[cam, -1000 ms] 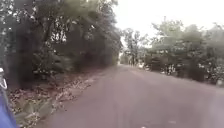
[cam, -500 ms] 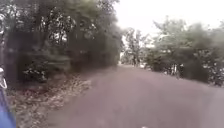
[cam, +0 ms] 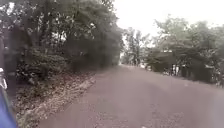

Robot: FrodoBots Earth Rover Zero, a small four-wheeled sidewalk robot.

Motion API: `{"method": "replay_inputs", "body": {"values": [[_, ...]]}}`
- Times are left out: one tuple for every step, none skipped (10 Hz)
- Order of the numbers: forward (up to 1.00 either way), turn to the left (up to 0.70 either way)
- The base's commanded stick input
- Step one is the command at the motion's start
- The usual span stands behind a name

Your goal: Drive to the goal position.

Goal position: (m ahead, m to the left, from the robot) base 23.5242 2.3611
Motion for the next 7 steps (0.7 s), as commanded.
{"method": "replay_inputs", "body": {"values": [[0.70,-0.01],[0.70,-0.01],[0.70,-0.01],[0.70,-0.01],[0.70,-0.01],[0.70,-0.01],[0.70,-0.01]]}}
